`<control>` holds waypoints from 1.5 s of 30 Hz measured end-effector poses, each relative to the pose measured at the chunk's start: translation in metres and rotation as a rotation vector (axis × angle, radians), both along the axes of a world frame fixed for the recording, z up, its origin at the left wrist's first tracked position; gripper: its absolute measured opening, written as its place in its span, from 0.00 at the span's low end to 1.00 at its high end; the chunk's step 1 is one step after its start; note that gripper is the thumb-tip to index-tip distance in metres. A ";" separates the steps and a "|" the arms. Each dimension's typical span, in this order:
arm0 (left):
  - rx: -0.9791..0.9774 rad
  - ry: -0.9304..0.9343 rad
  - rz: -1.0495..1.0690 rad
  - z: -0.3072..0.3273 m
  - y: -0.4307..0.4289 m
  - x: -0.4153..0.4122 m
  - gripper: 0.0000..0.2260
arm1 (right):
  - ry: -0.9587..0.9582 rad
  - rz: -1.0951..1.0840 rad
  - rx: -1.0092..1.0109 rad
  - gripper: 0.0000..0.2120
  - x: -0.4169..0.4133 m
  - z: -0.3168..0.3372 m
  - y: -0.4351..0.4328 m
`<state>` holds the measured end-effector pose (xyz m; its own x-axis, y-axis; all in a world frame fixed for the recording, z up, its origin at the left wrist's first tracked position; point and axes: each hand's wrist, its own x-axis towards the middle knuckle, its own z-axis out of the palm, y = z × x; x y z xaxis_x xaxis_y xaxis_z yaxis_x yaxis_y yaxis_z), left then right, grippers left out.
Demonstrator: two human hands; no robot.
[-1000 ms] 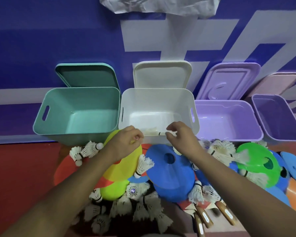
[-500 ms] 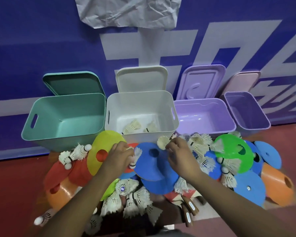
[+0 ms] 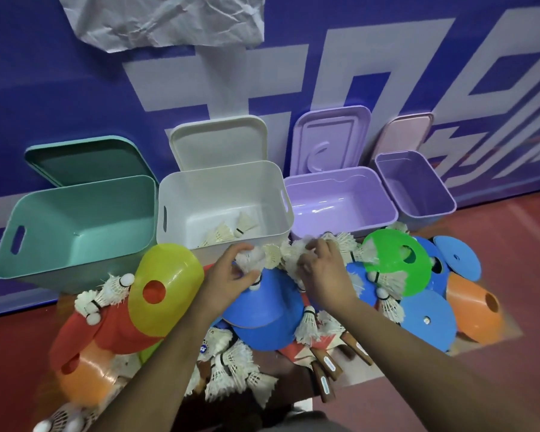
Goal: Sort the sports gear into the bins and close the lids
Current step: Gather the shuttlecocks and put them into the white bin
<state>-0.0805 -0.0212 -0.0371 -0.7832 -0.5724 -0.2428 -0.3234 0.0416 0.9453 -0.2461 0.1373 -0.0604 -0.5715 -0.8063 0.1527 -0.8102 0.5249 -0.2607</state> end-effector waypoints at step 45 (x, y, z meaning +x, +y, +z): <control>-0.040 -0.032 -0.122 -0.003 0.015 -0.028 0.31 | -0.560 0.043 -0.222 0.07 -0.015 0.069 0.004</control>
